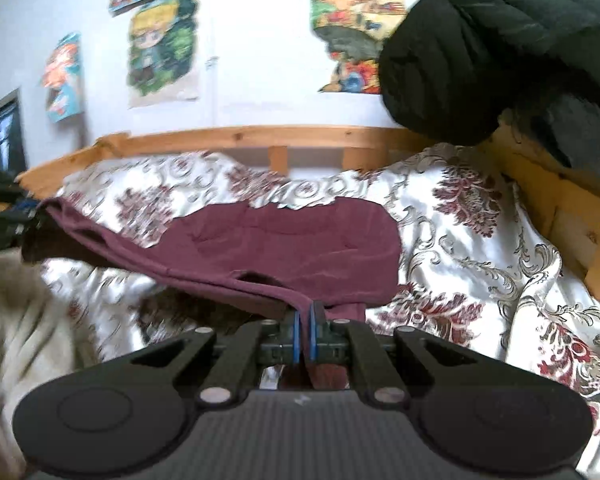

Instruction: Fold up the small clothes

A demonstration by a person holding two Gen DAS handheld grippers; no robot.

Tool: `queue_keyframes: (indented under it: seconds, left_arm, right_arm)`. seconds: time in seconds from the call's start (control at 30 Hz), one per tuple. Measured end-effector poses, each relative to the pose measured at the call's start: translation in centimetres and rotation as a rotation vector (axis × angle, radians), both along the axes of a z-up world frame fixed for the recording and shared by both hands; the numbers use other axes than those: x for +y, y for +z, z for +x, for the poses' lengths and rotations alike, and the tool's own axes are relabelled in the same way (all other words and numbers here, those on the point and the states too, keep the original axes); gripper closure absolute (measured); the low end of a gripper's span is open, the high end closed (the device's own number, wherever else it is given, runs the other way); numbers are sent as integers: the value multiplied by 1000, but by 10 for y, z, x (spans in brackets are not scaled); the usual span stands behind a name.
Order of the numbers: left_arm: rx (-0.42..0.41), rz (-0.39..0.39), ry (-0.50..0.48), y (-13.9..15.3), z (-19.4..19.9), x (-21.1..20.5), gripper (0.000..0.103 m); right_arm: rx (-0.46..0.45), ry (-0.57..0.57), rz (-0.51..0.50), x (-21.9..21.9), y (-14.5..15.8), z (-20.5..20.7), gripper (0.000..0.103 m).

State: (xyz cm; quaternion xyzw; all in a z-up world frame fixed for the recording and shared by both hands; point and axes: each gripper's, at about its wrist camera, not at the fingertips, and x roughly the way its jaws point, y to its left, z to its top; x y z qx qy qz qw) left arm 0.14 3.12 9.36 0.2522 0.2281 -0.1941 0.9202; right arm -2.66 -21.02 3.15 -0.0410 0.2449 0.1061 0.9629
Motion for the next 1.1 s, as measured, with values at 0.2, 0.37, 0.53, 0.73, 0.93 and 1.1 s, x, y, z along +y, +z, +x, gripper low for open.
queue_keyframes:
  seconds: [0.2,0.37,0.53,0.73,0.93,1.1]
  left_arm:
    - [71,-62,-19,4,-12,9,98]
    - [77,-100,7,7,11,14,98]
    - [44,-115,28,12,60,10,98]
    - [60,-135,95,9,137,16,98]
    - [114,-157,222,-9,217,30,97]
    - [191,-237,348,-35,264,37,97]
  right_arm:
    - [16,34,-54,9,9,-18,97]
    - [-12,34,-118,13,21,4,97]
    - [-42,25,-186,11,32,63,97]
    - [-75,13,-220,16,33,147,97]
    - [-139,4,-224,35,14,226,97]
    - [-120,-15,-127,38,-13,283,97]
